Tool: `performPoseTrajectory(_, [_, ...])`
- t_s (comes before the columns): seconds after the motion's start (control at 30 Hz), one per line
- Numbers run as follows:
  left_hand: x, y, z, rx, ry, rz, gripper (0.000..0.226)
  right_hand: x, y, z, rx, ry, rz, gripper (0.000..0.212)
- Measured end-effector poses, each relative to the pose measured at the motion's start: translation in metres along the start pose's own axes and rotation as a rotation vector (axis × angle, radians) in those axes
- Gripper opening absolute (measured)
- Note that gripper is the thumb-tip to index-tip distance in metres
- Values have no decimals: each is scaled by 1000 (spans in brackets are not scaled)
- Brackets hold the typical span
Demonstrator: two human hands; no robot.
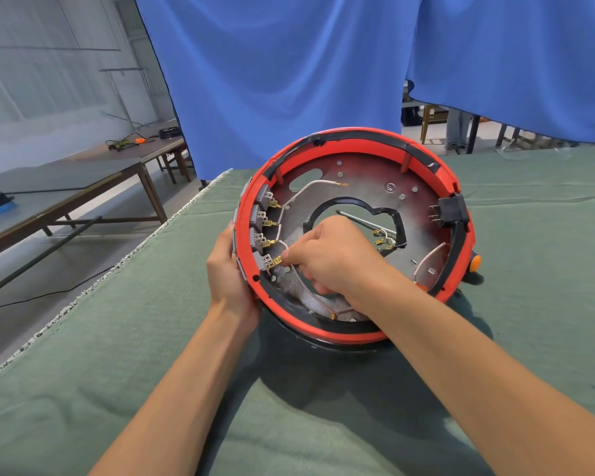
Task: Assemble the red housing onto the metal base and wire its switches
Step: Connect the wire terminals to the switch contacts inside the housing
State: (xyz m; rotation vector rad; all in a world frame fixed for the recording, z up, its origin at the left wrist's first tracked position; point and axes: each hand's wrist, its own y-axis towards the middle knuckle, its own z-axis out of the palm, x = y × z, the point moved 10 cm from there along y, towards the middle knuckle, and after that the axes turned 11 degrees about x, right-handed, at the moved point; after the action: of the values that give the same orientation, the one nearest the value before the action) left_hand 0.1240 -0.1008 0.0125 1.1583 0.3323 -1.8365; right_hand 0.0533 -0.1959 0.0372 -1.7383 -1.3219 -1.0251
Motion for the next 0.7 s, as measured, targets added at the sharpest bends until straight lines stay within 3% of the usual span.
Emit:
performPoseTrajectory(0.27, [-2,-1,0,-9,-12,23,36,1,-1,4,30,-20,10,42])
performPoseTrajectory(0.43, [-2,-4,-3,-37,-16,23,35,5,-2,8,78,-7,-6,20])
performPoseTrajectory(0.7, [-6,-7,-8,-89,-6,63,23,6,-3,11,118,-67,2,35])
